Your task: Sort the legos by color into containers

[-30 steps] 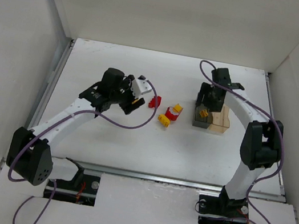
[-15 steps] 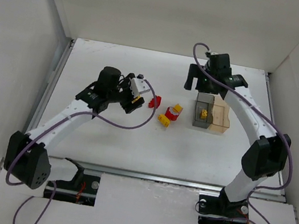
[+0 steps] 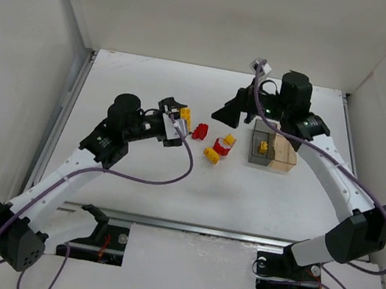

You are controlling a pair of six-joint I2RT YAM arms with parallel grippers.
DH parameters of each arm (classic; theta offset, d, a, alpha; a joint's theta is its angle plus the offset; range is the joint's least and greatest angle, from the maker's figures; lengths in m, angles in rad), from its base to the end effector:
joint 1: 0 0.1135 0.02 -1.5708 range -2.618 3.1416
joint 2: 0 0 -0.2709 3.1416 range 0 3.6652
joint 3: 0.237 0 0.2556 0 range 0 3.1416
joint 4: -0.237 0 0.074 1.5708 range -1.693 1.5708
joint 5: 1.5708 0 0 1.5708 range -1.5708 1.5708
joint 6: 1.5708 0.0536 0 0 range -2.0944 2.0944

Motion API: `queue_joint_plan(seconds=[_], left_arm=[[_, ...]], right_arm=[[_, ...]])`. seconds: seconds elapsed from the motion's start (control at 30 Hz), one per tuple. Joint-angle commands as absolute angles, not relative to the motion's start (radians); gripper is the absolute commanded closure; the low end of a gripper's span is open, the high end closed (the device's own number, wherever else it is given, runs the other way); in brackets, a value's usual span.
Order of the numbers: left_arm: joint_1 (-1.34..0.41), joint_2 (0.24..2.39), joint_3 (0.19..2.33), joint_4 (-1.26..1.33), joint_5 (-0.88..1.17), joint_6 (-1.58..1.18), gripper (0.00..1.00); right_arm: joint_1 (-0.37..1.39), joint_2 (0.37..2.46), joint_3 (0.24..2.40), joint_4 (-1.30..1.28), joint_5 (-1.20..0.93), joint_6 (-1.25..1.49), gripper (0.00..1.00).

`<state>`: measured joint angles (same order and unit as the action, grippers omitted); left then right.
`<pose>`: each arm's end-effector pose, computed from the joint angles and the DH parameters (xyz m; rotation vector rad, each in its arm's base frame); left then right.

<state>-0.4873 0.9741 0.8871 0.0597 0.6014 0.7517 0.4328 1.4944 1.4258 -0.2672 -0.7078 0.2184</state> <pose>0.1967 -0.1385 0.3726 1.2658 0.9788 -0.2744 0.3119 0.1825 0.3886 -0.7038 1.8486 1.1043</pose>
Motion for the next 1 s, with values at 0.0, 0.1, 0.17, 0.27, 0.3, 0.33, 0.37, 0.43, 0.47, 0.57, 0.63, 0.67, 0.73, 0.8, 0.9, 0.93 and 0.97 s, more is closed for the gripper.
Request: queue_joint_plan(seconds=[0.0,0.1,0.17,0.27,0.3,0.33,0.37,0.43,0.47,0.57,0.63,0.67,0.73,0.8,0.9,0.93,0.97], left_arm=[[-0.5,1.0,0.954,0.126,0.641,0.775,1.0],[-0.509,1.026,0.954,0.14,0.641,0.784,1.0],[-0.521,1.039,0.965,0.169,0.627,0.784,1.0],[-0.546,1.062,1.0,0.179,0.604,0.764,1.0],[-0.546,1.071,1.0,0.179,0.604,0.75,1.0],[-0.555,1.071,1.011,0.179,0.604,0.75,1.0],[-0.555,1.071,1.011,0.179,0.604,0.75,1.0],[-0.564,1.071,1.011,0.179,0.604,0.741,1.0],[-0.565,1.062,1.002,0.179,0.604,0.741,1.0],[-0.575,1.062,1.002,0.189,0.604,0.721,1.0],[-0.575,1.062,1.002,0.189,0.604,0.721,1.0],[-0.575,1.062,1.002,0.189,0.604,0.712,1.0],[-0.575,1.062,0.992,0.212,0.604,0.712,1.0],[-0.575,1.062,0.983,0.224,0.604,0.712,1.0],[-0.584,1.062,0.983,0.238,0.595,0.703,1.0],[-0.584,1.062,0.983,0.248,0.585,0.693,1.0],[-0.584,1.062,0.983,0.249,0.584,0.693,1.0]], right_arm=[[0.44,1.46,1.447,-0.147,-0.939,0.186,0.0],[0.472,1.45,1.457,-0.147,-0.963,0.195,0.0],[0.491,1.468,1.466,-0.147,-0.954,0.204,0.0],[0.502,1.508,1.489,-0.147,-0.983,0.238,0.0],[0.502,1.529,1.489,-0.147,-0.983,0.256,0.0],[0.502,1.529,1.5,-0.147,-0.992,0.256,0.0],[0.515,1.542,1.511,-0.137,-0.992,0.267,0.0],[0.529,1.552,1.528,-0.137,-0.992,0.267,0.0],[0.538,1.552,1.537,-0.137,-0.976,0.267,0.0],[0.552,1.594,1.563,-0.137,-0.963,0.287,0.0],[0.561,1.626,1.592,-0.137,-0.977,0.313,0.01],[0.561,1.626,1.592,-0.137,-0.977,0.313,0.02],[0.571,1.647,1.614,-0.137,-0.977,0.313,0.08],[0.571,1.658,1.614,-0.127,-0.988,0.327,0.17],[0.58,1.669,1.624,-0.127,-0.999,0.337,0.45],[0.58,1.669,1.624,-0.127,-0.999,0.337,0.55],[0.58,1.669,1.624,-0.127,-0.999,0.337,0.76]])
